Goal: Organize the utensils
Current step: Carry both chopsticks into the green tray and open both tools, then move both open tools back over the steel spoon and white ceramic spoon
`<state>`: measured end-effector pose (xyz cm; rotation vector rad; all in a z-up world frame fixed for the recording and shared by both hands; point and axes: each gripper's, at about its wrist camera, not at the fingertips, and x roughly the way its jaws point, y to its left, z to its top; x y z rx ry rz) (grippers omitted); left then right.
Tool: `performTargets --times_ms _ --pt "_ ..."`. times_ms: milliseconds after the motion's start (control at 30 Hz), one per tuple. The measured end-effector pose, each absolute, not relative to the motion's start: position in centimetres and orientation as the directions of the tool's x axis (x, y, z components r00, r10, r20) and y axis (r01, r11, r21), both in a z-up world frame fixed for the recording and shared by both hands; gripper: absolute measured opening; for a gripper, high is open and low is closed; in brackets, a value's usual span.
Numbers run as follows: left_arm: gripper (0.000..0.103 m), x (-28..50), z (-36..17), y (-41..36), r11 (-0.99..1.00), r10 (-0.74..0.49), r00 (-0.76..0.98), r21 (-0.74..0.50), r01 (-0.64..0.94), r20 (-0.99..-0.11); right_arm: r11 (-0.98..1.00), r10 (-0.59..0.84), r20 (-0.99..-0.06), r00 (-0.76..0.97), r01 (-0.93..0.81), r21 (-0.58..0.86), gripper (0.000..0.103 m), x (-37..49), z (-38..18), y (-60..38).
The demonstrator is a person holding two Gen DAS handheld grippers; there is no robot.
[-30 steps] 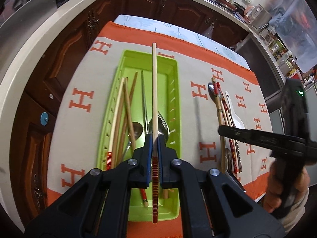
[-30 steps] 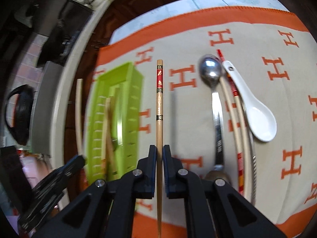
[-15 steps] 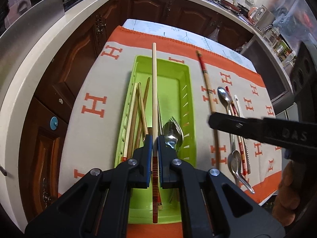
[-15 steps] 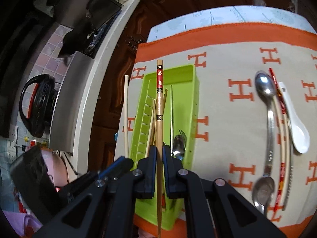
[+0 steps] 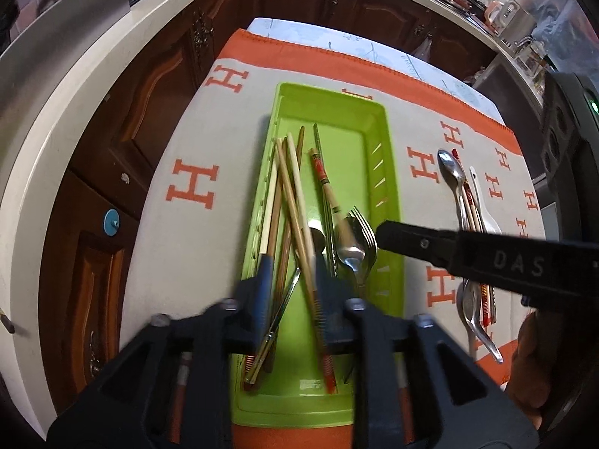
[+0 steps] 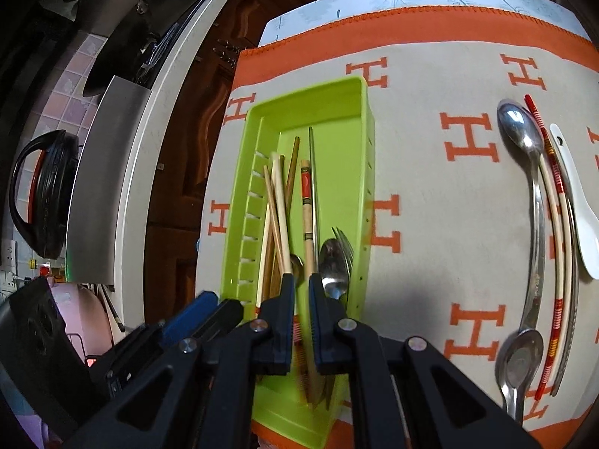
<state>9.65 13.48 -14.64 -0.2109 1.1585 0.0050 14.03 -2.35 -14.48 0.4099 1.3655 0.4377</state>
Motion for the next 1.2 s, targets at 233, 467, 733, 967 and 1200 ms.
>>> performTargets --times_ms 233,467,733,967,1200 --pt "0.049 9.0 -14.3 14.2 0.973 -0.110 0.418 -0.184 -0.140 -0.902 0.851 0.525 -0.838 0.149 -0.093 0.517 0.008 12.4 -13.9 -2.9" --pt "0.049 7.7 -13.2 13.4 0.979 -0.087 0.435 -0.157 -0.127 -0.896 0.860 0.509 -0.841 0.182 -0.135 0.492 0.008 10.4 -12.5 -4.1" --pt "0.049 5.2 -11.2 11.3 0.987 -0.073 0.463 -0.129 -0.092 -0.883 0.879 0.477 -0.841 0.257 -0.156 0.451 0.008 7.5 -10.7 -6.8" --pt "0.049 3.1 -9.0 8.7 0.991 -0.074 0.483 -0.119 -0.064 -0.873 0.884 0.466 -0.822 0.328 -0.146 0.444 0.008 5.1 -8.9 -10.0" --pt "0.049 0.4 -6.3 5.1 0.997 -0.078 0.519 -0.078 0.022 -0.851 0.899 0.430 -0.809 0.400 -0.114 0.422 0.008 2.8 -6.9 -14.2"
